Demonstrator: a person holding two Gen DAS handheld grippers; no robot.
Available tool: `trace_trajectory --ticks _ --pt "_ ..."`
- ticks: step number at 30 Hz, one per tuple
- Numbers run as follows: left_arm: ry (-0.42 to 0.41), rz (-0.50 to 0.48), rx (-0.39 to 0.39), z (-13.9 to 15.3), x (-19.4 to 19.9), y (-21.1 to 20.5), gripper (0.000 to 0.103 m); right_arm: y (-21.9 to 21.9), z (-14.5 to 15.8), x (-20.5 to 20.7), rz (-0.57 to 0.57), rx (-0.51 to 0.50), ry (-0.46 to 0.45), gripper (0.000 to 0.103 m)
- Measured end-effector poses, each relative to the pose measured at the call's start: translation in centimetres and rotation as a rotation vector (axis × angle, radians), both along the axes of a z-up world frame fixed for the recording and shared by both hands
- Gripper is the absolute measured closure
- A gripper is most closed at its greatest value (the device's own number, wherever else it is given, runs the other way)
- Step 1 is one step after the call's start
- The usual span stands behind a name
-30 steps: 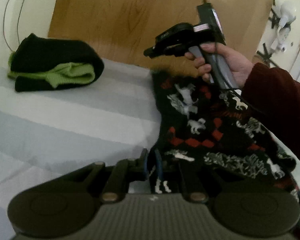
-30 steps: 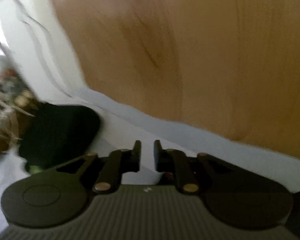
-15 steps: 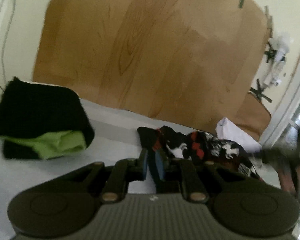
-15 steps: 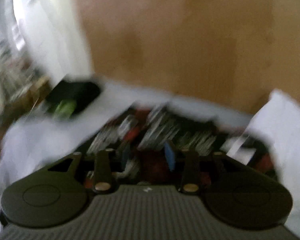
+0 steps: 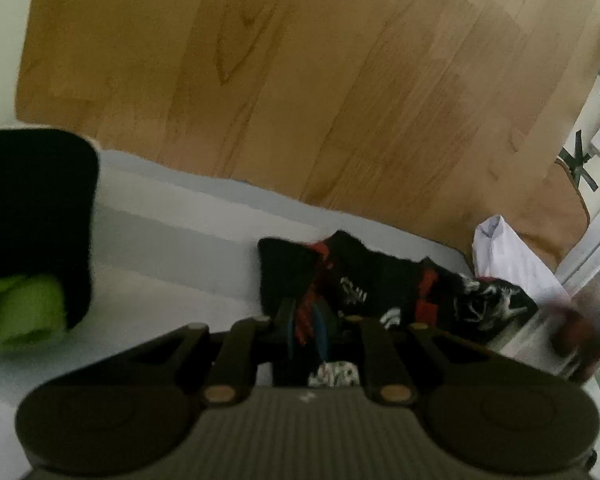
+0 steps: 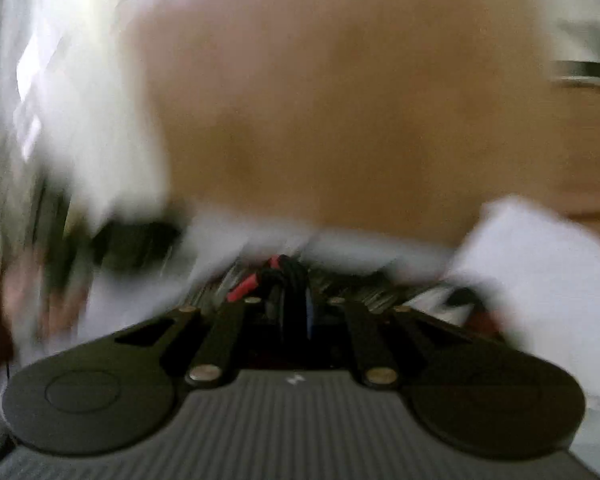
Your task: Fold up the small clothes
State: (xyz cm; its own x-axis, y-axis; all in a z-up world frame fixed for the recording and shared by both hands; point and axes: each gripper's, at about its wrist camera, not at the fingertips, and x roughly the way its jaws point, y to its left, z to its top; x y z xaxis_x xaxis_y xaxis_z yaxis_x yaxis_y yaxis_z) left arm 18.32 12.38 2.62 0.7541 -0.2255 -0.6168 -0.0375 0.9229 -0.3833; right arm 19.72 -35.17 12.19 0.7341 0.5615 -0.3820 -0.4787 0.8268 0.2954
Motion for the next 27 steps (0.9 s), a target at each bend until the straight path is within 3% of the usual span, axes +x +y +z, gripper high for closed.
trace_trajectory --ticks 3,9,12,13,15,17,19,24,27 --pt "0.021 -0.005 -0.006 -0.2 1.8 -0.9 0.089 -5.2 0.8 0.8 -0.180 0.060 0.024 0.091" --pt "0.071 -0.040 0.037 -1.1 5.2 -3.4 0.067 -10.1 -0.2 1.0 -0.326 0.178 0.088 0.091" --pt "0.066 -0.044 0.080 -1.4 5.9 -4.5 0.074 -11.6 -0.1 0.6 -0.359 0.241 0.074 0.091" --pt "0.066 -0.045 0.096 -1.4 6.2 -4.8 0.099 -11.8 -0.1 0.5 -0.361 0.244 0.066 0.091" --pt "0.057 -0.032 0.124 -1.1 6.5 -5.1 0.098 -12.1 -0.1 0.2 -0.353 0.268 0.046 0.091" --pt "-0.011 0.006 0.140 -0.2 6.3 -4.9 0.098 -12.2 -0.5 0.1 -0.341 0.285 0.026 0.091" --pt "-0.043 0.068 0.147 0.3 6.5 -4.6 0.098 -11.8 -0.9 0.1 -0.352 0.254 0.026 0.091" --pt "0.040 0.087 0.122 -1.9 7.6 -4.2 0.094 -11.7 -3.5 1.3 -0.382 0.237 0.113 0.090" --pt "0.025 0.097 0.084 -1.6 6.6 -3.3 0.090 -11.2 -3.3 1.2 -0.366 0.236 0.113 0.090"
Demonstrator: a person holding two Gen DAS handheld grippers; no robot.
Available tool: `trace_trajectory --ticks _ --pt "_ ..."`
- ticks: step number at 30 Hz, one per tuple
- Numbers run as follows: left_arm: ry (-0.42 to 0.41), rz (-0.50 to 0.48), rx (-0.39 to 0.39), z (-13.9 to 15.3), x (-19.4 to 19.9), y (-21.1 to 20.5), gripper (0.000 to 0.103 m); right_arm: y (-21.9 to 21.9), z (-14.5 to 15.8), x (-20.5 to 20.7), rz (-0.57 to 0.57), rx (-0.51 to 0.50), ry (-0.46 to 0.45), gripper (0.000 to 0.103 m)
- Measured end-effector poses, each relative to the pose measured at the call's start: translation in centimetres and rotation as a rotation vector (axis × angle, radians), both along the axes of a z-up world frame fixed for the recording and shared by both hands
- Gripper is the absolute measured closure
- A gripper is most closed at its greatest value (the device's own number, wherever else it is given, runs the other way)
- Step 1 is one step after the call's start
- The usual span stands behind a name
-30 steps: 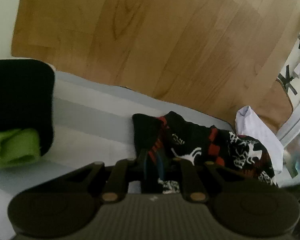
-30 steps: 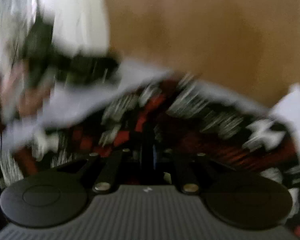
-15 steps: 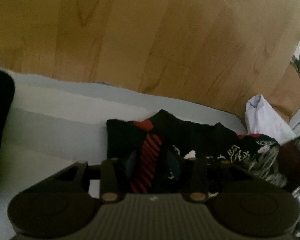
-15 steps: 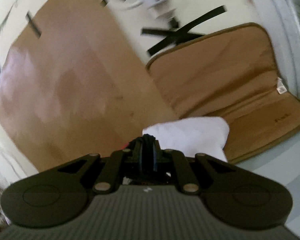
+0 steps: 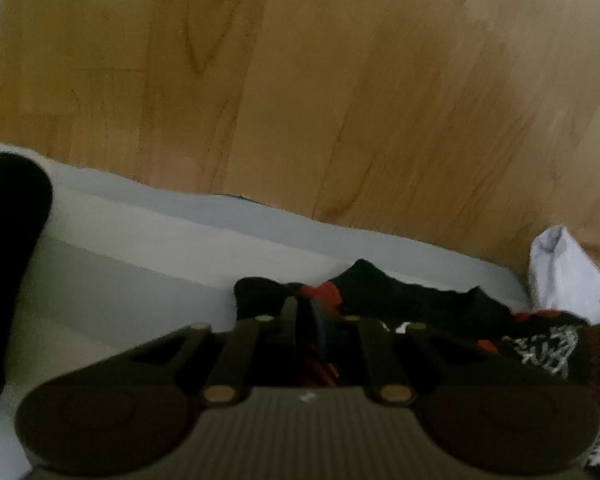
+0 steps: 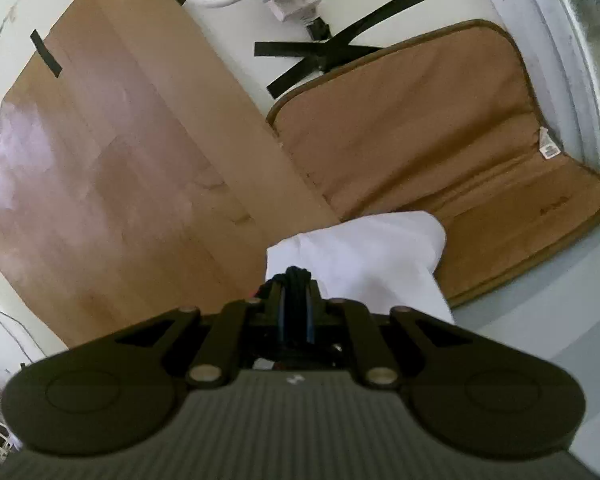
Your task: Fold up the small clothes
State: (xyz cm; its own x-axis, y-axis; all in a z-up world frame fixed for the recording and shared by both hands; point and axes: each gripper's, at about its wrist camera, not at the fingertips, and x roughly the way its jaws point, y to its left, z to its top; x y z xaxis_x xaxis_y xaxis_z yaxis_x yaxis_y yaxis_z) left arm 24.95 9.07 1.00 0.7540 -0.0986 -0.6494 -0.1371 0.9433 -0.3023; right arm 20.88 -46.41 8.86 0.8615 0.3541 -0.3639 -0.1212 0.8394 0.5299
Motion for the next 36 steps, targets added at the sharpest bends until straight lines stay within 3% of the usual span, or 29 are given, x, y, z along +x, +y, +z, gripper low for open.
trace_trajectory --ticks 3,8,13,17,22,25,26,27,30,36 --pt "-0.036 0.054 -0.050 1.3 -2.1 1.6 0.079 1.2 1.2 -0.3 0.044 -0.009 -0.025 0.090" --pt "-0.117 0.018 -0.085 3.2 -8.3 3.7 0.079 5.7 3.5 -0.8 0.176 -0.055 -0.062 0.090" --pt "-0.155 -0.010 -0.129 3.5 -14.4 5.1 0.066 13.9 4.6 -0.5 0.384 -0.124 -0.079 0.090" --pt "-0.141 -0.059 -0.149 3.3 -17.3 5.9 0.064 20.7 4.1 -1.9 0.635 -0.202 -0.079 0.090" --pt "-0.118 -0.097 -0.169 2.4 -19.7 6.5 0.053 27.2 0.2 -7.2 1.118 -0.425 -0.016 0.089" --pt "-0.097 -0.108 -0.204 1.6 -20.6 6.6 0.050 27.8 -2.5 -10.0 1.291 -0.471 0.032 0.076" --pt "-0.092 -0.116 -0.218 1.4 -20.8 6.5 0.049 27.6 -2.7 -10.5 1.290 -0.473 0.032 0.065" --pt "-0.086 -0.126 -0.228 1.2 -21.1 6.5 0.049 27.0 -2.7 -10.6 1.270 -0.461 0.030 0.062" --pt "-0.079 -0.152 -0.237 0.9 -21.9 5.7 0.048 24.2 -1.5 -9.7 1.169 -0.369 0.029 0.062" --pt "-0.100 -0.200 -0.280 0.9 -25.4 4.5 0.048 21.3 -0.8 -8.7 1.005 -0.299 0.047 0.058"
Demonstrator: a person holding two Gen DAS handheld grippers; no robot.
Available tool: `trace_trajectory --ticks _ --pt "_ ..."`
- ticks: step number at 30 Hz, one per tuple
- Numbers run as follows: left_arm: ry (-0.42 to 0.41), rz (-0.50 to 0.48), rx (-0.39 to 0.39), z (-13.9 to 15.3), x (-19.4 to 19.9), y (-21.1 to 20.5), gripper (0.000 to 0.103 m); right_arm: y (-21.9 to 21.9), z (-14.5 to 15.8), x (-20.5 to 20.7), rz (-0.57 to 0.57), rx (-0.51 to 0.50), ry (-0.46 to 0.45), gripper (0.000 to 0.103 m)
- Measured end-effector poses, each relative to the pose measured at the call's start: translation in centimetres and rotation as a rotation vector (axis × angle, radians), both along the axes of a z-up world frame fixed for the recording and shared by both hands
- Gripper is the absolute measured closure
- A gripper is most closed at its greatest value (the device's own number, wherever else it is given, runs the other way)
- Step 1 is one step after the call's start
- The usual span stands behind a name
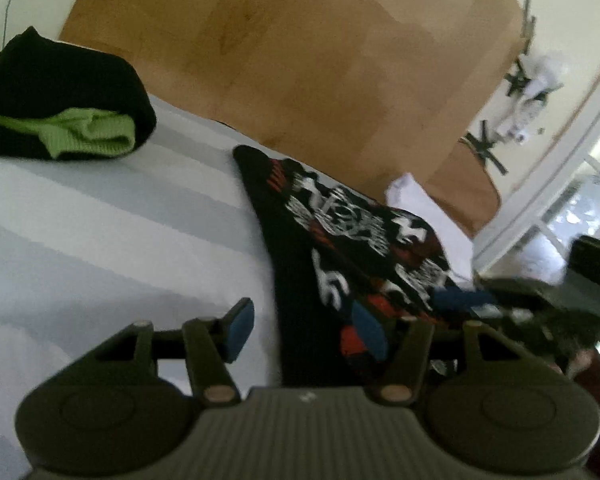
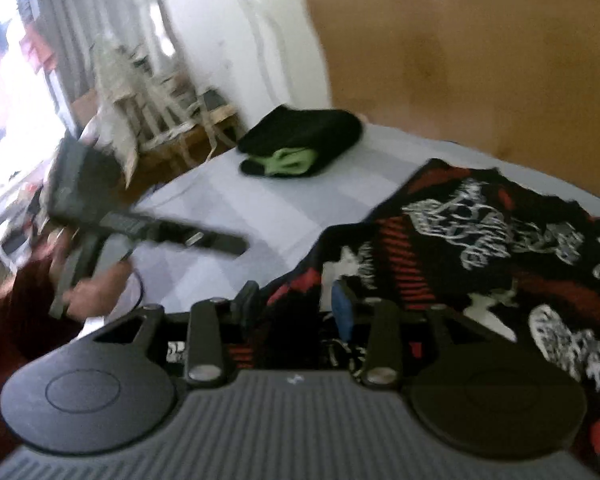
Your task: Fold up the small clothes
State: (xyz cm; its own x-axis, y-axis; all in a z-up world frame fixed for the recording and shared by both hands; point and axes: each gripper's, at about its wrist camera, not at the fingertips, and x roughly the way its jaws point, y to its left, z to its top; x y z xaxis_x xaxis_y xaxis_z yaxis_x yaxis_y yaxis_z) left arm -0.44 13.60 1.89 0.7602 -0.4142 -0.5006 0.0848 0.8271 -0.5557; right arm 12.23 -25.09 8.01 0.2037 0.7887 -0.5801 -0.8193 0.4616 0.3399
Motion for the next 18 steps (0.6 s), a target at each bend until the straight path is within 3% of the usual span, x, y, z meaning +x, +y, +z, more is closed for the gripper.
trace_trajectory --ticks 3,5,8,10,12,14,15,16,18 --pt "-0.009 0.007 -0.010 -0.3 -2.7 -0.2 0.049 1.1 -0.4 -0.5 0.015 0.003 0.003 0.049" --pt "-0.005 0.003 -0.039 -0.6 -4.4 -0.3 0.053 2.0 -0.8 -1.1 0.043 -0.023 -0.017 0.049" --pt "-0.024 -0.040 -0.096 -1.3 -7.3 -0.8 0.072 2.6 -2.2 -1.1 0.044 -0.056 -0.008 0.049" --pt "-0.030 -0.065 -0.114 -1.7 -8.7 -1.4 0.085 2.7 -3.6 -0.7 0.019 -0.075 0.045 0.052" --pt "-0.025 -0.094 -0.115 -2.2 -9.7 -2.2 0.085 2.4 -4.5 -0.7 0.001 -0.099 0.084 0.096" --pt "-0.021 -0.119 -0.118 -2.6 -10.4 -2.9 0.078 1.4 -3.9 -1.2 -0.046 -0.083 0.064 0.097" --pt "-0.005 -0.129 -0.108 -2.7 -10.5 -3.4 0.054 0.8 -3.3 -1.3 -0.072 -0.068 0.047 0.097" --pt "0.006 -0.126 -0.079 -2.8 -10.5 -3.8 0.044 0.1 -2.5 -1.3 -0.104 -0.049 0.029 0.097" --pt "-0.003 -0.118 0.015 -2.3 -10.8 -4.7 0.045 -1.2 -0.9 -1.4 -0.150 -0.017 0.004 0.098"
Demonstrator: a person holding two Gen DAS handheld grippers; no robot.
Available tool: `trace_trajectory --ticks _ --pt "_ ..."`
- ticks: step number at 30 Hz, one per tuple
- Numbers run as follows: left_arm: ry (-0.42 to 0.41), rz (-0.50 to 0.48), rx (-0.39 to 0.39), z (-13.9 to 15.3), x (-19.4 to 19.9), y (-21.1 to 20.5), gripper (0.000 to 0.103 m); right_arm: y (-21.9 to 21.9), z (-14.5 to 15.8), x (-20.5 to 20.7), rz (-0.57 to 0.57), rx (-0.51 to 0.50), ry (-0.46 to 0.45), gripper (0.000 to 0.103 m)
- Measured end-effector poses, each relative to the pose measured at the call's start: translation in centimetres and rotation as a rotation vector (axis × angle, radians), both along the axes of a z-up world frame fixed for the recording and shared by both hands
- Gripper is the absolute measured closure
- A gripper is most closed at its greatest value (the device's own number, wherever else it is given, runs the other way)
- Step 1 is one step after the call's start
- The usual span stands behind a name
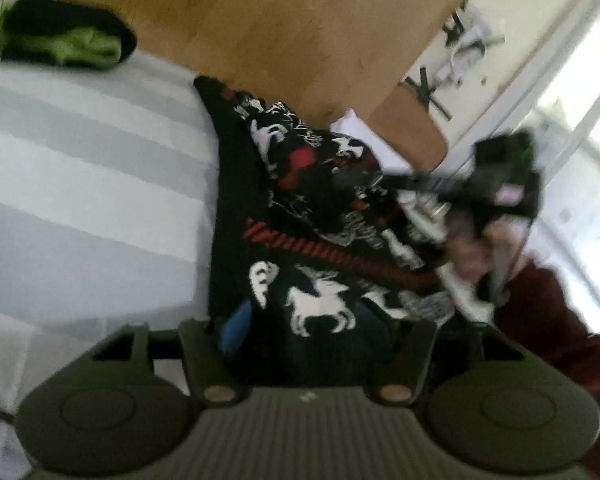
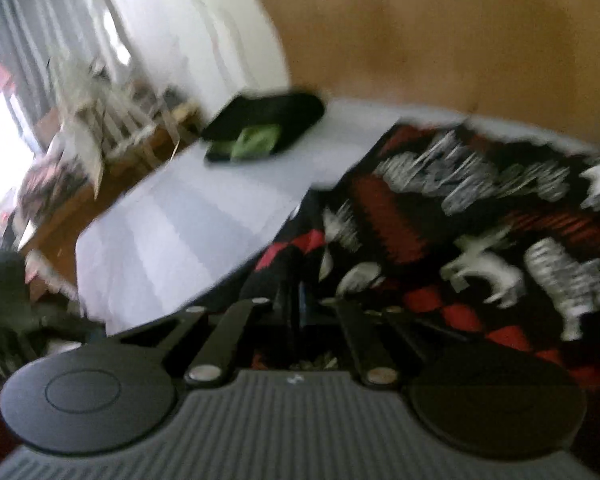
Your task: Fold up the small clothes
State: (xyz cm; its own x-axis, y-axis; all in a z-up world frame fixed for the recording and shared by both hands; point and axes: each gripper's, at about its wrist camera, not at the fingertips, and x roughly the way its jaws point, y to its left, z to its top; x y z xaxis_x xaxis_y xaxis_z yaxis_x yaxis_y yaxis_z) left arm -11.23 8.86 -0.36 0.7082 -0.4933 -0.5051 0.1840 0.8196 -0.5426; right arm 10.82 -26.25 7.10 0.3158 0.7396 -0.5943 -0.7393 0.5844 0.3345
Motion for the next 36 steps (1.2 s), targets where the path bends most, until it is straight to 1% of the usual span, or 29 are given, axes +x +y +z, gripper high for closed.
trace_trajectory --ticks 4,5,6,7,8,9,11,14,15,17,19,21,23,25,26,27,30,31,32,33,35,36 --pt "-0.021 0.010 0.132 1.4 -0.7 -1.0 0.040 -1.8 2.3 -0.4 -0.031 0.033 -0.040 0.098" --pt "-0.018 0.018 0.178 1.6 -0.9 -1.2 0.041 -2.0 2.5 -0.4 -0.036 0.040 -0.043 0.098" --pt "-0.003 0.023 0.228 1.6 -0.9 -1.5 0.054 -2.2 2.8 -0.5 -0.040 0.047 -0.047 0.098" --pt "0.012 0.014 0.256 1.4 -1.0 -1.6 0.083 -2.3 2.8 -0.5 -0.041 0.050 -0.053 0.098" --pt "0.035 0.004 0.268 1.2 -0.8 -1.7 0.098 -2.5 2.8 -0.5 -0.039 0.052 -0.059 0.098" --pt "0.051 0.002 0.256 0.9 -0.7 -1.6 0.097 -2.4 3.0 -0.4 -0.035 0.052 -0.064 0.098" --pt "0.042 -0.003 0.214 1.2 -0.6 -1.5 0.097 -2.2 3.6 -0.4 -0.028 0.041 -0.084 0.098" --pt "-0.031 -0.077 0.207 2.6 -0.7 -3.2 0.097 -1.5 5.5 -0.5 -0.001 0.026 -0.133 0.099" --pt "-0.041 -0.107 0.205 2.9 -0.5 -4.0 0.097 -1.2 6.1 -0.6 0.011 0.021 -0.148 0.099" --pt "-0.025 -0.168 0.192 2.6 0.4 -5.7 0.096 -0.6 7.0 -1.0 0.044 0.005 -0.177 0.099" --pt "0.020 -0.209 0.180 1.4 1.6 -6.8 0.092 0.5 7.5 -1.8 0.095 -0.026 -0.201 0.099" --pt "0.073 -0.225 0.180 0.3 2.3 -7.0 0.091 1.9 7.2 -2.9 0.162 -0.065 -0.213 0.099" --pt "0.066 -0.240 0.154 0.6 1.9 -5.9 0.083 3.1 6.4 -4.2 0.235 -0.092 -0.197 0.100" --pt "0.014 -0.227 0.127 1.9 0.7 -4.3 0.052 4.5 4.8 -5.8 0.315 -0.116 -0.168 0.100" --pt "-0.024 -0.198 0.120 2.6 -0.1 -3.3 0.048 5.2 3.6 -6.5 0.351 -0.124 -0.138 0.100" --pt "-0.057 -0.162 0.109 3.4 -0.8 -1.9 0.047 5.7 2.6 -7.1 0.376 -0.131 -0.103 0.100" --pt "-0.095 -0.047 0.052 4.6 -1.8 1.4 0.048 6.8 -1.7 -8.3 0.457 -0.170 0.026 0.100" --pt "-0.096 -0.014 0.033 4.8 -1.8 2.4 0.048 6.8 -2.4 -8.1 0.456 -0.181 0.045 0.099" --pt "-0.094 0.010 0.021 4.9 -1.6 3.1 0.048 6.5 -2.5 -7.7 0.434 -0.174 0.053 0.098" --pt "-0.093 0.023 0.017 5.1 -1.2 3.3 0.048 5.8 -2.2 -6.6 0.392 -0.147 0.060 0.096" --pt "-0.095 0.020 0.016 5.6 0.1 2.9 0.048 4.0 -0.7 -3.7 0.261 -0.074 0.053 0.096" --pt "-0.094 0.002 0.013 5.8 1.0 2.5 0.048 3.0 0.1 -2.1 0.183 -0.047 0.032 0.096"
